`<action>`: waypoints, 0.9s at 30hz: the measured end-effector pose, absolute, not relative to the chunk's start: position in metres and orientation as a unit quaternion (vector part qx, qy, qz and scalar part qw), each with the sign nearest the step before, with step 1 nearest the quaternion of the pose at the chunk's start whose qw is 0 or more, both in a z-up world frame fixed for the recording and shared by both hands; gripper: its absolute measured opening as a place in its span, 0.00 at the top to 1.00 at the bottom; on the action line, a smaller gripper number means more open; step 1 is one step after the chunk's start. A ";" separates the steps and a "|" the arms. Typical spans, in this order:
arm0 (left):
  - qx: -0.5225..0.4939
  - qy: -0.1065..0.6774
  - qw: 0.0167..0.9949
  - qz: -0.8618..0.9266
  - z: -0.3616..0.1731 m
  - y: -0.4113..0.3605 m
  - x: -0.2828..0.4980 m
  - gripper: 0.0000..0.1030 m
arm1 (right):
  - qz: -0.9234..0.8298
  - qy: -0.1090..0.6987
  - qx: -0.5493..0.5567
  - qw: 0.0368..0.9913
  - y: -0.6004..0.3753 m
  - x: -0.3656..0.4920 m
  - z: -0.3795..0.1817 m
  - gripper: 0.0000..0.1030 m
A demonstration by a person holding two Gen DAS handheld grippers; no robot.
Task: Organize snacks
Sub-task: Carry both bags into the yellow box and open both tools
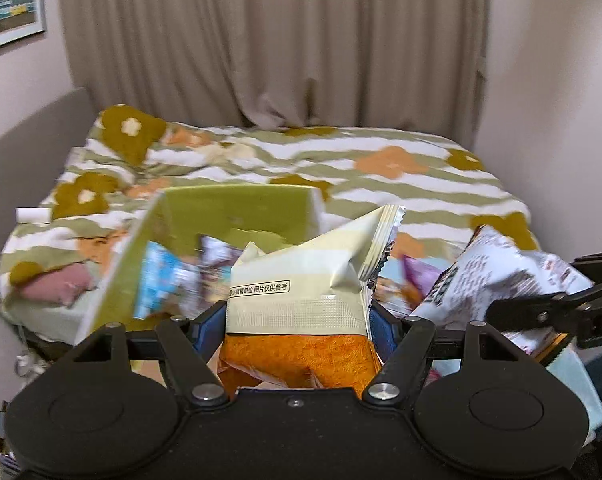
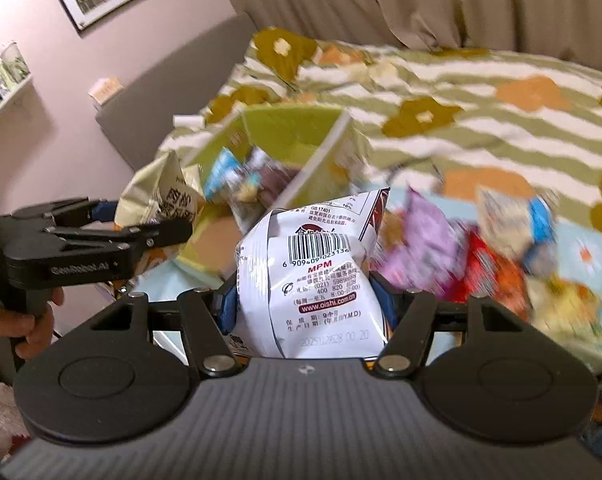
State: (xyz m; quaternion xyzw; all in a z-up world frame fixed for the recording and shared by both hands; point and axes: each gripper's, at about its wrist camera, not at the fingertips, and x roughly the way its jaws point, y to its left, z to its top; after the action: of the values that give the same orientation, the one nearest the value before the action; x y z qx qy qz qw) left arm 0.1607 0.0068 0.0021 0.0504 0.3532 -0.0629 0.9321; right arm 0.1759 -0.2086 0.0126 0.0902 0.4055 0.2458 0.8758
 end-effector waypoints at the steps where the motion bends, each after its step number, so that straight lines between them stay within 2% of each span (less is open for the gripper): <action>1: 0.050 0.352 0.933 -0.058 0.003 0.015 0.164 0.27 | 0.246 0.401 0.088 0.878 -0.199 0.182 0.016 0.24; 10: 0.054 0.380 0.922 -0.048 -0.016 0.089 0.213 0.27 | 0.215 0.381 0.069 0.897 -0.102 0.231 0.027 0.24; 20: 0.122 0.412 0.898 -0.100 -0.066 0.111 0.249 0.26 | 0.135 0.404 0.059 0.903 -0.035 0.272 -0.002 0.24; 21: 0.131 0.412 0.896 -0.105 -0.071 0.112 0.250 0.23 | 0.127 0.408 0.062 0.902 -0.033 0.274 -0.006 0.24; 24: 0.154 0.404 0.893 -0.120 -0.081 0.112 0.250 0.03 | 0.106 0.417 0.074 0.900 -0.029 0.277 -0.014 0.24; 27: 0.165 0.399 0.892 -0.132 -0.085 0.114 0.245 0.00 | 0.086 0.420 0.075 0.900 -0.026 0.278 -0.019 0.24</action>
State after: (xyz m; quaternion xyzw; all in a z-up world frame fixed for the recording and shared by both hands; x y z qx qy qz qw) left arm 0.2445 0.1142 -0.0847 0.1655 0.3986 -0.1322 0.8923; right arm 0.2783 -0.0263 -0.0186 0.0754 0.4200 0.0858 0.9003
